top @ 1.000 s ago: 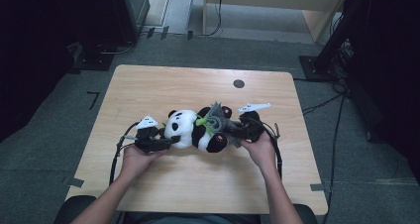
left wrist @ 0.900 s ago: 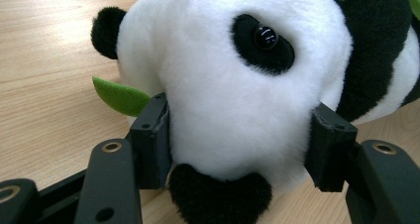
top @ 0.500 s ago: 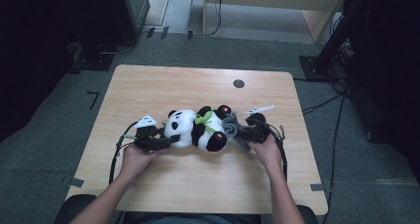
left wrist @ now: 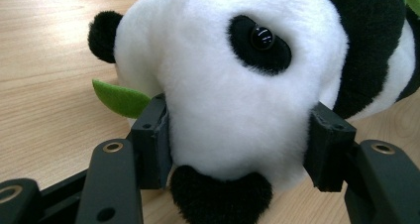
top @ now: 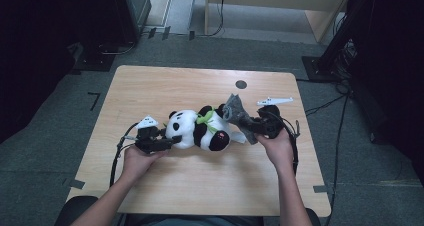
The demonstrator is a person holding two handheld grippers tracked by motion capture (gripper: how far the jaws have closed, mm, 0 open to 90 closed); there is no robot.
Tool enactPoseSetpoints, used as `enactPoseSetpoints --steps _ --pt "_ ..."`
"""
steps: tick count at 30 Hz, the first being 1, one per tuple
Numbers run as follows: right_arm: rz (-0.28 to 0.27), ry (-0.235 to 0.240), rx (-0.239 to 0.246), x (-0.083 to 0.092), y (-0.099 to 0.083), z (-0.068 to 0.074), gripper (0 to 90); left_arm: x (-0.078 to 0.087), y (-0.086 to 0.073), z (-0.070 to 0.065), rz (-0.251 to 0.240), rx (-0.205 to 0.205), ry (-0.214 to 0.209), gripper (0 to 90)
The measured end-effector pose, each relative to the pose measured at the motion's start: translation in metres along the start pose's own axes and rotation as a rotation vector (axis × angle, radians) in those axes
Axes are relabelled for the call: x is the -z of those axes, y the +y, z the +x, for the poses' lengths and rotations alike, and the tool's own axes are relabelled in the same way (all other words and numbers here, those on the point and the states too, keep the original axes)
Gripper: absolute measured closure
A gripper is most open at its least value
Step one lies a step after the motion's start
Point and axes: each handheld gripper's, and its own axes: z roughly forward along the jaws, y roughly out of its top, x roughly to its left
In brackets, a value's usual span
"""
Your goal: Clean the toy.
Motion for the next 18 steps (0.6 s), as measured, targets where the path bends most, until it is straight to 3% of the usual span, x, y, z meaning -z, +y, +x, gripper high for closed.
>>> enactPoseSetpoints --steps 4,8,13,18 --pt "-0.040 0.033 0.064 0.007 0.017 0.032 74.5 0.000 0.000 -0.002 0.001 0.006 0.006 39.6" --pt "-0.041 0.082 0.133 -0.001 0.032 0.068 74.4 0.001 0.000 -0.005 -0.001 0.014 0.016 39.7" --pt "0.003 0.124 0.224 -0.035 0.039 0.109 74.4 0.001 -0.001 -0.007 -0.002 0.017 0.022 39.8" --pt "0.060 0.114 0.260 -0.075 0.038 0.127 74.5 0.002 -0.001 -0.009 -0.008 0.024 0.023 40.0"
